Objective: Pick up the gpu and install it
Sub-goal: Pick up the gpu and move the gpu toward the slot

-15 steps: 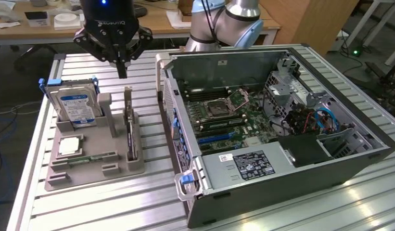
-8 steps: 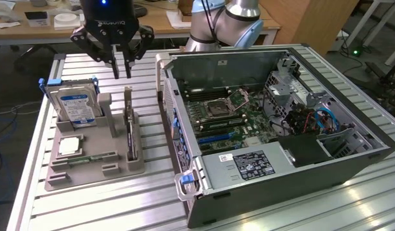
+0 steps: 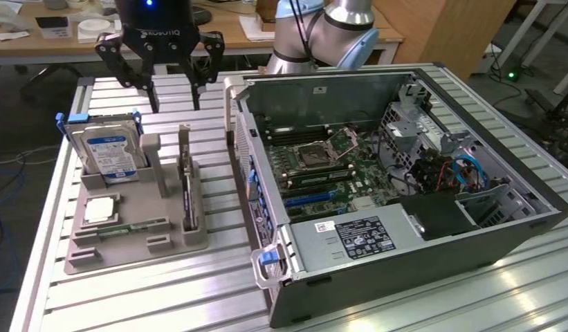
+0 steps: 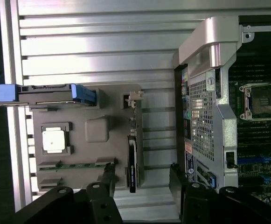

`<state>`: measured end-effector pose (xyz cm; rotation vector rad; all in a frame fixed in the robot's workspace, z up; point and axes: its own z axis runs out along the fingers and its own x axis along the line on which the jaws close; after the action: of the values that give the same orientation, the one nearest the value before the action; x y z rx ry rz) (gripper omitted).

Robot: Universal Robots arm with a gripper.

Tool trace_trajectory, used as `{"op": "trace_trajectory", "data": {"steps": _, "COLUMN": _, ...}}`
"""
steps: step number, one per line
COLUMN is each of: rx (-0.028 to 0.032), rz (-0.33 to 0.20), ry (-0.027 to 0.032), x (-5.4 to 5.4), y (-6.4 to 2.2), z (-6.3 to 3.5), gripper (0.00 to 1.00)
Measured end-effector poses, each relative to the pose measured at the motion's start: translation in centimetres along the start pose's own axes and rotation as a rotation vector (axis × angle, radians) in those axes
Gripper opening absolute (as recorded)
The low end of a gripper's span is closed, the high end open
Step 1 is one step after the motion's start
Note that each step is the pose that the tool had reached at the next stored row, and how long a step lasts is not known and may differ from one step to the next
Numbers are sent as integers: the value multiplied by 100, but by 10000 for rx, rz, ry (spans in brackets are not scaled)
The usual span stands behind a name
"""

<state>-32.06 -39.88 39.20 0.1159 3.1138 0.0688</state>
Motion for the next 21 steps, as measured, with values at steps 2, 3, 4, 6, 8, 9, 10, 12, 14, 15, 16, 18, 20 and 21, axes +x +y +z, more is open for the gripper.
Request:
{"op": "trace_trajectory", "data": {"steps": 2, "rx": -3, "rz": -127, "ry": 9, "x": 1, "y": 0, "z": 13, "gripper": 59}}
{"op": "trace_trajectory", "data": {"steps": 3, "rx": -5, "rz": -227, "ry": 16, "x": 3, "y": -2, "z": 24, "gripper": 59}}
{"op": "trace_trajectory", "data": {"steps": 4, "rx": -7, "rz": -315, "ry": 27, "x": 3, "y": -3, "z": 34, "gripper": 59}}
{"op": "trace_trajectory", "data": {"steps": 6, "rx": -9, "rz": -459, "ry": 58, "x": 2, "y": -14, "z": 53, "gripper": 59}}
{"op": "trace_trajectory", "data": {"steps": 8, "rx": -8, "rz": -503, "ry": 95, "x": 0, "y": -49, "z": 66, "gripper": 59}}
{"op": "trace_trajectory", "data": {"steps": 9, "rx": -7, "rz": -513, "ry": 116, "x": -2, "y": -74, "z": 74, "gripper": 59}}
{"op": "trace_trajectory", "data": {"steps": 10, "rx": -5, "rz": -520, "ry": 150, "x": -4, "y": -101, "z": 86, "gripper": 59}}
{"op": "trace_trajectory", "data": {"steps": 12, "rx": -4, "rz": -542, "ry": 211, "x": -6, "y": -148, "z": 121, "gripper": 59}}
{"op": "trace_trajectory", "data": {"steps": 14, "rx": -2, "rz": -568, "ry": 222, "x": -8, "y": -185, "z": 156, "gripper": 59}}
{"op": "trace_trajectory", "data": {"steps": 15, "rx": -3, "rz": -575, "ry": 226, "x": -9, "y": -200, "z": 172, "gripper": 59}}
{"op": "trace_trajectory", "data": {"steps": 16, "rx": -3, "rz": -580, "ry": 233, "x": -9, "y": -215, "z": 190, "gripper": 59}}
{"op": "trace_trajectory", "data": {"steps": 18, "rx": -1, "rz": -589, "ry": 253, "x": -10, "y": -241, "z": 226, "gripper": 59}}
{"op": "trace_trajectory", "data": {"steps": 20, "rx": -1, "rz": -592, "ry": 280, "x": -10, "y": -254, "z": 262, "gripper": 59}}
{"op": "trace_trajectory", "data": {"steps": 21, "rx": 0, "rz": -594, "ry": 301, "x": -10, "y": -259, "z": 280, "gripper": 59}}
